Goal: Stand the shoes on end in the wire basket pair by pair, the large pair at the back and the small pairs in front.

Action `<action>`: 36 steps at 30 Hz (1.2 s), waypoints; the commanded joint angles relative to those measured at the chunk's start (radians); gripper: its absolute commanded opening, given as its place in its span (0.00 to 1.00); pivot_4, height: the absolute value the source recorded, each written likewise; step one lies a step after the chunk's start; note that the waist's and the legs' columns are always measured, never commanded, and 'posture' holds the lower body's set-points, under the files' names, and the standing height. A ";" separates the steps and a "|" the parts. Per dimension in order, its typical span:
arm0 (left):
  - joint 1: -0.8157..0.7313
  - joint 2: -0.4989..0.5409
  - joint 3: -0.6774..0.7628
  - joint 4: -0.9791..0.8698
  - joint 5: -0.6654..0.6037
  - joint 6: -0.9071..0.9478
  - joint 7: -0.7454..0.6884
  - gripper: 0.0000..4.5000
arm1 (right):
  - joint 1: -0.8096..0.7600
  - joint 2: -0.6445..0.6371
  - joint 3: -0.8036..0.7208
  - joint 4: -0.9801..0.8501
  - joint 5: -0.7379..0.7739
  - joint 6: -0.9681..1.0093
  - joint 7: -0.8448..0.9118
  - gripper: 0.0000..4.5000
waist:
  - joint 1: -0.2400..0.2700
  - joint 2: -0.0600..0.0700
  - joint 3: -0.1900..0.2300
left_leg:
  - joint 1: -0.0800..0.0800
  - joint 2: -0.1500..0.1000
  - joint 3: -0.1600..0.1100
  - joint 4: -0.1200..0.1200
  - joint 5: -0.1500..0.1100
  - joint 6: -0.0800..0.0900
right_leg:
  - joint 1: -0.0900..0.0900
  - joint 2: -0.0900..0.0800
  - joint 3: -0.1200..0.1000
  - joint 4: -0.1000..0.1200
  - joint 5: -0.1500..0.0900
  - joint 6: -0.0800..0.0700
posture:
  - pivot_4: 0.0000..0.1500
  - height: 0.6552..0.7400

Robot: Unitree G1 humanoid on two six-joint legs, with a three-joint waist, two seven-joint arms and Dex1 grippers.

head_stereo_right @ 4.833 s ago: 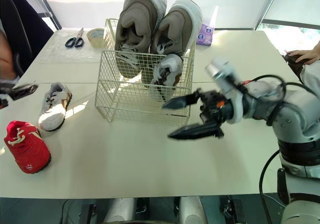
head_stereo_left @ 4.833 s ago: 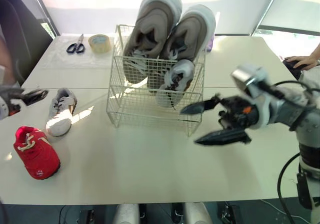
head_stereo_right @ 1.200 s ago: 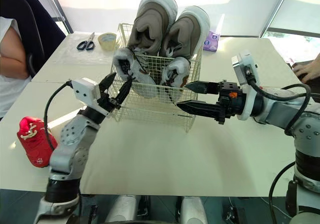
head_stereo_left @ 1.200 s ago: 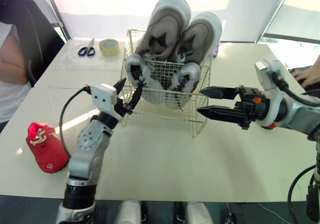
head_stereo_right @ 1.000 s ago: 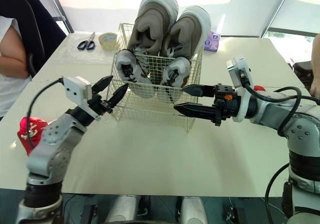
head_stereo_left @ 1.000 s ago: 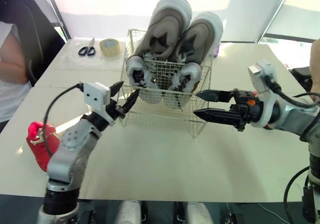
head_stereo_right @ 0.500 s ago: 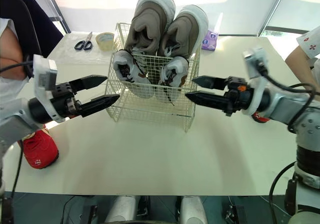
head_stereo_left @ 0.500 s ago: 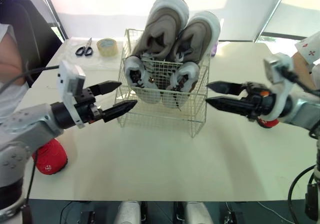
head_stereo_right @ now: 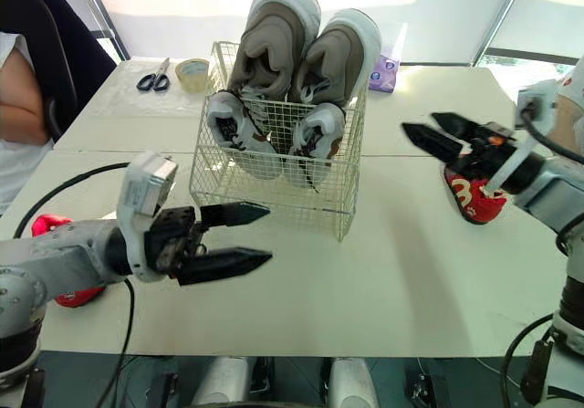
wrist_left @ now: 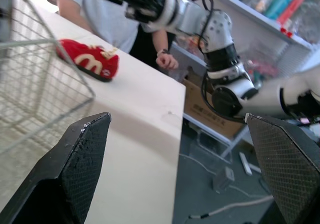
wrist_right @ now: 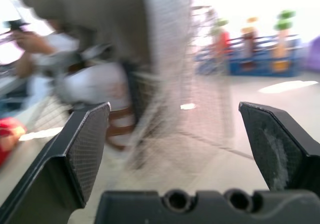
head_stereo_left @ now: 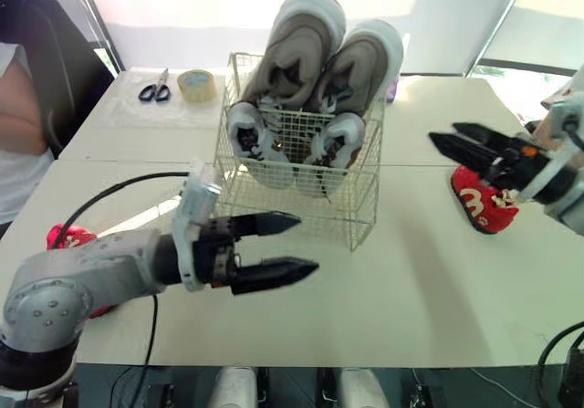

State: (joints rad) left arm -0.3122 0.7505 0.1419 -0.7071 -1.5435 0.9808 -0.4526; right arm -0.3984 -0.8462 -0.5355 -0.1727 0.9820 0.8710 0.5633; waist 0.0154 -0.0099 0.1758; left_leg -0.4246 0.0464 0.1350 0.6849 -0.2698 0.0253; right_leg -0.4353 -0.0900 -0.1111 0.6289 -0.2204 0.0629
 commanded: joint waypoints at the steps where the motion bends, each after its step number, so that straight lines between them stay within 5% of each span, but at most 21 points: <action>1: -0.008 0.016 -0.048 -0.062 0.080 -0.030 -0.044 0.99 | 0.118 0.001 -0.132 -0.038 -0.128 -0.116 -0.064 1.00 | 0.001 0.000 0.000 | 0.000 0.000 0.000 0.000 0.000 0.001 | 0.000 0.000 0.000 0.000 0.000 0.000 | 1.00 1.00; 7: -0.009 0.026 -0.116 -0.065 0.228 -0.063 -0.124 0.99 | 0.362 0.096 -0.243 -0.134 -0.224 -0.186 -0.146 1.00 | -0.003 0.003 -0.001 | 0.001 0.000 0.000 -0.001 -0.001 0.001 | 0.001 0.001 0.001 0.000 0.000 0.000 | 1.00 1.00; 16: 0.004 0.106 -0.053 -0.066 0.154 -0.051 -0.158 0.99 | 0.549 0.248 -0.161 -0.151 -0.306 -0.277 -0.141 1.00 | -0.004 0.004 -0.001 | 0.003 0.002 0.000 -0.001 -0.002 0.003 | 0.001 0.003 0.002 0.000 -0.003 -0.004 | 1.00 1.00; 24: 0.055 0.169 -0.030 -0.103 0.150 -0.073 -0.132 0.99 | 0.423 0.362 -0.024 0.170 -0.513 -0.553 -0.196 1.00 | -0.005 0.011 -0.001 | 0.003 0.001 0.001 -0.002 -0.003 0.004 | 0.000 0.002 0.003 -0.001 -0.004 -0.005 | 1.00 1.00; 35: 0.093 0.180 -0.017 -0.100 0.178 -0.087 -0.105 0.99 | 0.091 0.354 0.078 0.723 -0.671 -0.889 -0.192 1.00 | -0.027 0.012 0.000 | 0.004 0.001 0.001 -0.002 0.001 -0.002 | 0.001 0.003 0.003 0.001 -0.003 -0.005 | 1.00 1.00; 36: 0.095 0.181 -0.016 -0.101 0.180 -0.089 -0.099 1.00 | 0.069 0.352 0.083 0.759 -0.676 -0.909 -0.186 0.94 | -0.029 0.012 0.000 | 0.004 0.001 0.001 -0.002 0.001 -0.003 | 0.001 0.003 0.003 0.001 -0.003 -0.005 | 1.00 1.00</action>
State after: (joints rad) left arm -0.2158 0.9264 0.1069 -0.7879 -1.3686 0.9121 -0.5584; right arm -0.3084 -0.4843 -0.4569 0.5495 0.3182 0.0058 0.3647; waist -0.0139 0.0019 0.1754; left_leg -0.4200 0.0474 0.1358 0.6832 -0.2682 0.0221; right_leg -0.4338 -0.0872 -0.1079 0.6297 -0.2235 0.0581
